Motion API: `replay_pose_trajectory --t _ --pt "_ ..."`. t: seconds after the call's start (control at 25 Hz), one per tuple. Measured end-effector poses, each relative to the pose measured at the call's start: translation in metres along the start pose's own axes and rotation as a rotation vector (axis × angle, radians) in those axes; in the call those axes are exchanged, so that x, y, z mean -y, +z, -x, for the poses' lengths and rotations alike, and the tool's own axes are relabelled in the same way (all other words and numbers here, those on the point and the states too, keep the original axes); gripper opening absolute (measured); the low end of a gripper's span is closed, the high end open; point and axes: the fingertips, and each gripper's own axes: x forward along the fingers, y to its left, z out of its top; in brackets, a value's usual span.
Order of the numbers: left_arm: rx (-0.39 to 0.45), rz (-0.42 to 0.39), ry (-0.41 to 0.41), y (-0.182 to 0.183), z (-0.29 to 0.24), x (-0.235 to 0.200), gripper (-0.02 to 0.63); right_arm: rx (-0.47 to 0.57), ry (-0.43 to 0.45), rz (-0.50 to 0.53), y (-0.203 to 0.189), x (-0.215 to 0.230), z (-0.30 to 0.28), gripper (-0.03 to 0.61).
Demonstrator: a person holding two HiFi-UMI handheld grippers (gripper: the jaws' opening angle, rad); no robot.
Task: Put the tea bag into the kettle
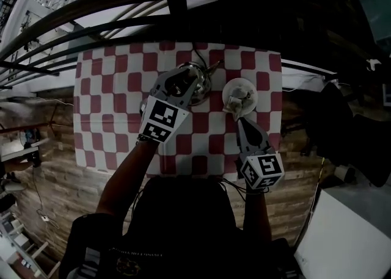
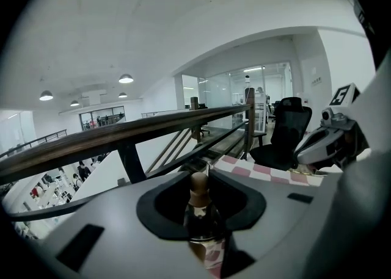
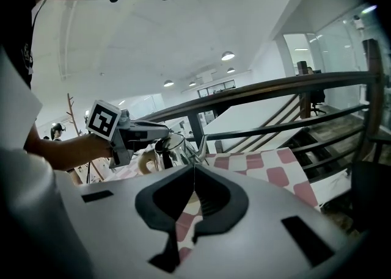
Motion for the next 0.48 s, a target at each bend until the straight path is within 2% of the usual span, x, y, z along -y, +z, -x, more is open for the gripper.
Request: replay_pose_trajectory --t 0.24,0.48 --pt "0.027 0.011 0.015 0.006 0.011 -0.007 0.098 -0.016 -0.038 0.002 -0.001 0.018 -0.002 0.017" --pt "0.046 0.016 0.042 0.013 0.029 -0.013 0.1 -0.095 -0.07 0.027 -0.022 0.039 -0.01 0.017"
